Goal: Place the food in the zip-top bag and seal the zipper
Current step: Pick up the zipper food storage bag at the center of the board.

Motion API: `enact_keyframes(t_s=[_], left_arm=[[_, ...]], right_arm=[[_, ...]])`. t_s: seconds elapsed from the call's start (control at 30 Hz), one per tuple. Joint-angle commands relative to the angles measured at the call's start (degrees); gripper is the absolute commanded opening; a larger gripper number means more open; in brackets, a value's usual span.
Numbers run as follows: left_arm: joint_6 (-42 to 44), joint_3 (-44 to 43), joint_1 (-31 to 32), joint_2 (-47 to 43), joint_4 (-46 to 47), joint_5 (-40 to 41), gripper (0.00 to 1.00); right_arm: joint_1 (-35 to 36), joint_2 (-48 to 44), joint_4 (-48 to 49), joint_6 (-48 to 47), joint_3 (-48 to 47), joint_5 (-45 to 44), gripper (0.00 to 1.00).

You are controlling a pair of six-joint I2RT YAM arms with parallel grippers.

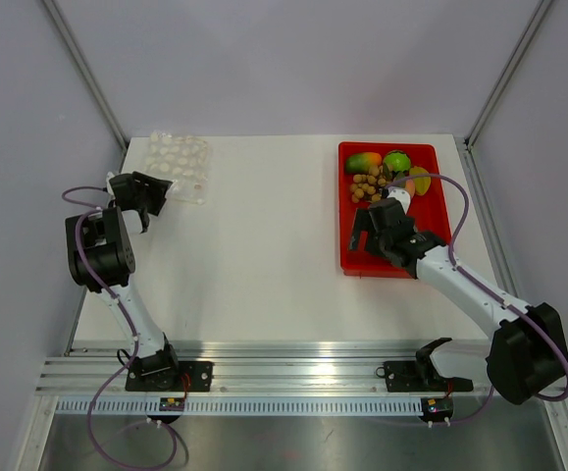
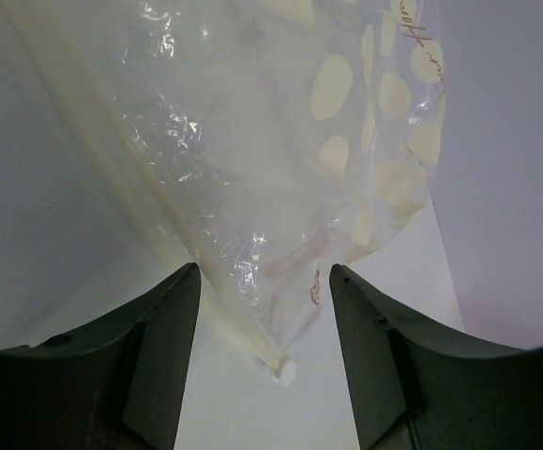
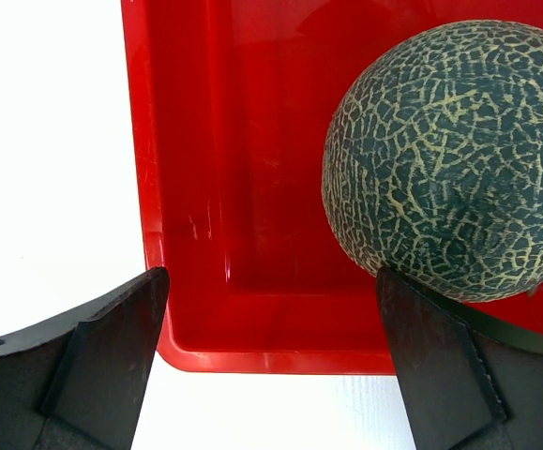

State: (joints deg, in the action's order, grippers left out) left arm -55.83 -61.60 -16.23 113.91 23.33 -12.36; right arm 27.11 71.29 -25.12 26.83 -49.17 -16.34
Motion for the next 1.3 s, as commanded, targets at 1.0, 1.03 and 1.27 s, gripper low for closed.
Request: enact_keyframes(t_s=[1.0, 1.03, 1.27], left_arm=[[-0.08, -9.67, 1.37, -4.91, -6.7, -1.61, 0.0], [0.81, -10.02, 1.72, -6.14, -11.42, -2.22, 0.0], [4.76, -2.65, 10.24, -25.29, -24.72, 0.57, 0.0]], right_arm=[[0.22, 2.28, 0.87, 0.68, -3.39, 1.92, 0.99], [0.31, 1.93, 0.95, 0.51, -3.39, 2.27, 0.99], [1.36, -1.05, 0.96, -1.6, -3.92, 3.33, 0.99]])
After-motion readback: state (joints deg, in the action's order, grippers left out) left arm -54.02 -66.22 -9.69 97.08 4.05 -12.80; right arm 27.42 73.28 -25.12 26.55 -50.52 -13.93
